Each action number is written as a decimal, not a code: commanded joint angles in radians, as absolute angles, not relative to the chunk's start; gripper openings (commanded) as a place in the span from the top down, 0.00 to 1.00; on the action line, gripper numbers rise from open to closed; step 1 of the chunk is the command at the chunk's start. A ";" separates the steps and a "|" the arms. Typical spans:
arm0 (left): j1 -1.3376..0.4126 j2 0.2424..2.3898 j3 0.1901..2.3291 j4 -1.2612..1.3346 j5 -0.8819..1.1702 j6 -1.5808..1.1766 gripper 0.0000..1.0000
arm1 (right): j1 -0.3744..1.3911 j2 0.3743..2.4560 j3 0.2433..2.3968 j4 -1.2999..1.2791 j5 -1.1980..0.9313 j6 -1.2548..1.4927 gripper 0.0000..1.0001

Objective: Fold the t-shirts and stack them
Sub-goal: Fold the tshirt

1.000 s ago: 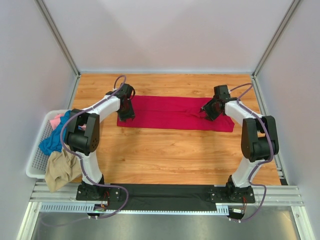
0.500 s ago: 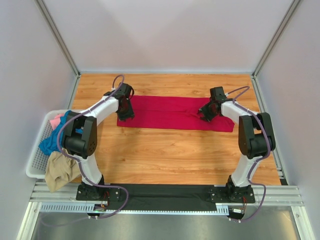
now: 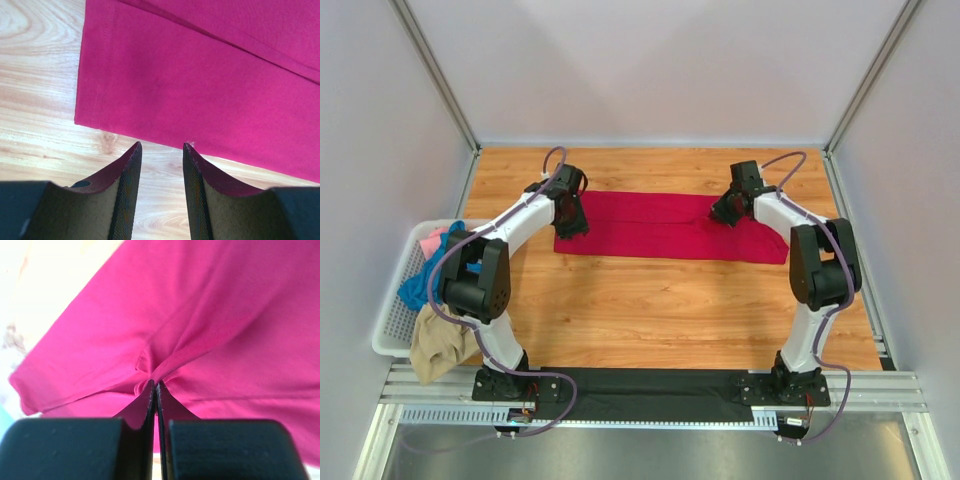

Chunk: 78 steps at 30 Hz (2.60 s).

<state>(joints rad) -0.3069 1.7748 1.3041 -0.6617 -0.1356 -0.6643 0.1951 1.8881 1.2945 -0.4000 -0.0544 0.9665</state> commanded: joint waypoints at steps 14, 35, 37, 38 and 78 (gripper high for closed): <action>-0.342 1.769 1.318 -0.672 -0.140 -0.683 0.54 | 0.247 1.990 1.433 -0.291 -0.046 0.655 0.95; -0.360 1.781 1.364 -0.669 -0.121 -0.650 0.54 | 0.275 1.941 1.470 -0.388 -0.034 0.502 0.66; -0.362 1.792 1.365 -0.664 -0.098 -0.637 0.54 | 0.265 1.933 1.456 -0.431 -0.022 0.517 0.66; -0.362 1.808 1.368 -0.666 -0.095 -0.632 0.54 | 0.250 1.924 1.445 -0.458 -0.015 0.528 0.67; -0.367 1.736 1.402 -0.779 0.023 -0.453 0.46 | -0.097 2.077 1.483 -0.574 0.081 0.476 0.70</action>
